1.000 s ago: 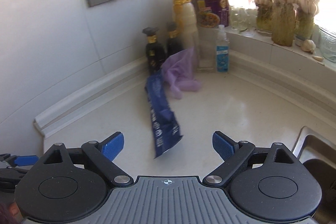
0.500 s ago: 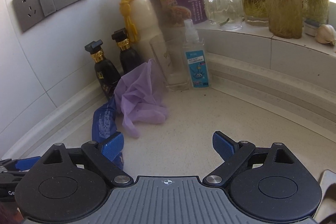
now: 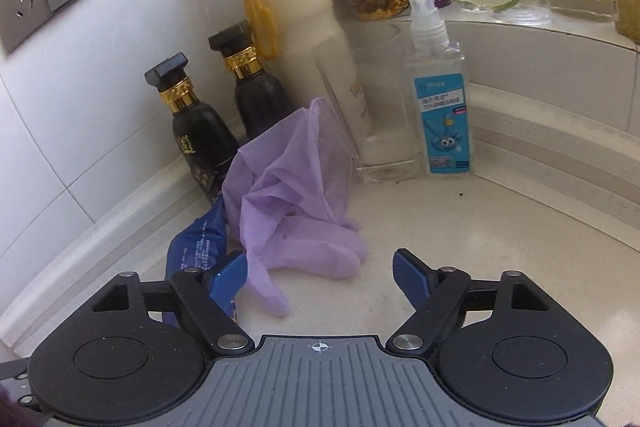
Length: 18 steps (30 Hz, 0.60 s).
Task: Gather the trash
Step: 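Grasp the dark blue wrapper with the left gripper, then lift the blue wrapper with the left gripper while the right gripper approaches the purple glove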
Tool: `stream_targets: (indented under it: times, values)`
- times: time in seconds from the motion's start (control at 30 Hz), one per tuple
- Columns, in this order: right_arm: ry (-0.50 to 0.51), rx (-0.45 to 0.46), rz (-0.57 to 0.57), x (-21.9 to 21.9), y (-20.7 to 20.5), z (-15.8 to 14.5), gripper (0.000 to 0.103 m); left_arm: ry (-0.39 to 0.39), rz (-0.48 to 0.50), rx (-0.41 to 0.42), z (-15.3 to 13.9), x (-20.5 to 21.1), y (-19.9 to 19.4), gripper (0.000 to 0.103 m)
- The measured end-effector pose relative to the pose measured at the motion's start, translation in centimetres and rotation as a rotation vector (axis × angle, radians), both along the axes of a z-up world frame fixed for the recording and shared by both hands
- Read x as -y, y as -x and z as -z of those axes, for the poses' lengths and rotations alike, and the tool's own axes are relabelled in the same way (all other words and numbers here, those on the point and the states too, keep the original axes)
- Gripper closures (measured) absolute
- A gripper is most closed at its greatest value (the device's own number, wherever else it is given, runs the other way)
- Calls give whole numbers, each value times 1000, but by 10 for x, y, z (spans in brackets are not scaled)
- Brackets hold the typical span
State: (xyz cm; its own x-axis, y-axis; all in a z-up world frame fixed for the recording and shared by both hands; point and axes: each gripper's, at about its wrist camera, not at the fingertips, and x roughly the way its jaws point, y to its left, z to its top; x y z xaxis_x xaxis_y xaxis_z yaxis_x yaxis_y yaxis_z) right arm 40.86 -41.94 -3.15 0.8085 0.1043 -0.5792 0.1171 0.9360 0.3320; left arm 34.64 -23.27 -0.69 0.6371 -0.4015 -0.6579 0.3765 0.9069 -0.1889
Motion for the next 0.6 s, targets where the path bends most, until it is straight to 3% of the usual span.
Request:
stream_targets:
  times: [0.03,0.23,0.3,0.4,0.6]
  values:
    - [9,-7,-6,-3,-5,2,35,6,2,0,0,-1,-1,80]
    - [16,-14,-7,-12,-20,9,74,4,8,13,-1,-2,-3,86]
    - [27,-24,-6,-15,-21,10,96,-8,10,23,-2,-2,-3,88]
    - [48,-22,-1,-19,-15,9,102,-18,19,20,-6,-5,-2,93]
    - [26,-28,15,-15,19,-9,103,-44,35,14,-17,-22,10,95]
